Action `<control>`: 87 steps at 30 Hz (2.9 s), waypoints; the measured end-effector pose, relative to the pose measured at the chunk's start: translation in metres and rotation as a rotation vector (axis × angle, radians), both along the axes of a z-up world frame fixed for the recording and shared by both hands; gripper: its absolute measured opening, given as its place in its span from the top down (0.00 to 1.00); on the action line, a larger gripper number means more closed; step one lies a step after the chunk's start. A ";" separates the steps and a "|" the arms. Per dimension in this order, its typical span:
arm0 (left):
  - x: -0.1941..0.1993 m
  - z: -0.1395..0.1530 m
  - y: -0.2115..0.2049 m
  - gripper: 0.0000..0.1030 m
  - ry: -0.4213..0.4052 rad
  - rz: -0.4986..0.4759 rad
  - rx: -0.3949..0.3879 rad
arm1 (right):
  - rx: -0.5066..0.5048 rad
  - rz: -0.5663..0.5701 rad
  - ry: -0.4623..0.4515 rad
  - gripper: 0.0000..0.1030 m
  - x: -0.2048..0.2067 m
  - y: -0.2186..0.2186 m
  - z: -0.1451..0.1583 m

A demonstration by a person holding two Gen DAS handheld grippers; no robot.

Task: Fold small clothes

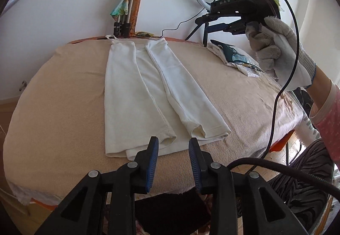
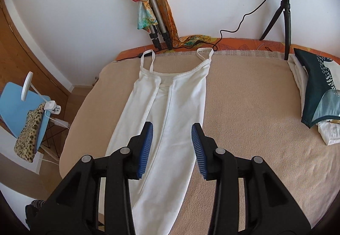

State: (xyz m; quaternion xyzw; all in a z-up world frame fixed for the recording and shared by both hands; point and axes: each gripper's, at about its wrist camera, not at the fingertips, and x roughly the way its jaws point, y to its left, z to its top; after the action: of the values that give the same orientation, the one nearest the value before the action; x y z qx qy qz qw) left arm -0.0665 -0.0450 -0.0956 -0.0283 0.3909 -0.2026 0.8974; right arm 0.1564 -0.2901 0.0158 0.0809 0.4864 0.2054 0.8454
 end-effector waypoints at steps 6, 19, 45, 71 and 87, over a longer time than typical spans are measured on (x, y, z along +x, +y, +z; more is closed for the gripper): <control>0.001 0.004 0.026 0.67 -0.010 -0.039 0.147 | 0.033 -0.048 0.051 0.61 -0.081 -0.033 -0.015; 0.064 -0.037 0.074 0.64 0.334 0.068 -0.176 | 0.211 0.008 0.307 0.61 -0.151 -0.035 -0.113; 0.072 -0.038 0.076 0.99 0.360 0.072 -0.310 | 0.398 0.047 0.391 0.92 -0.148 -0.025 -0.124; 0.185 -0.027 0.080 1.00 0.338 0.216 -0.405 | 0.454 -0.133 0.361 0.93 -0.036 -0.036 -0.120; 0.178 -0.021 0.080 0.87 0.232 0.223 -0.306 | 0.319 -0.063 0.210 0.65 -0.029 -0.025 -0.093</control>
State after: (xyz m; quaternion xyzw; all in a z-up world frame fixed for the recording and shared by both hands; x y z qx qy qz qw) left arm 0.1112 0.0348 -0.1170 -0.2303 0.4506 -0.1544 0.8486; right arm 0.1278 -0.3153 -0.0772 0.2498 0.5303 0.2437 0.7726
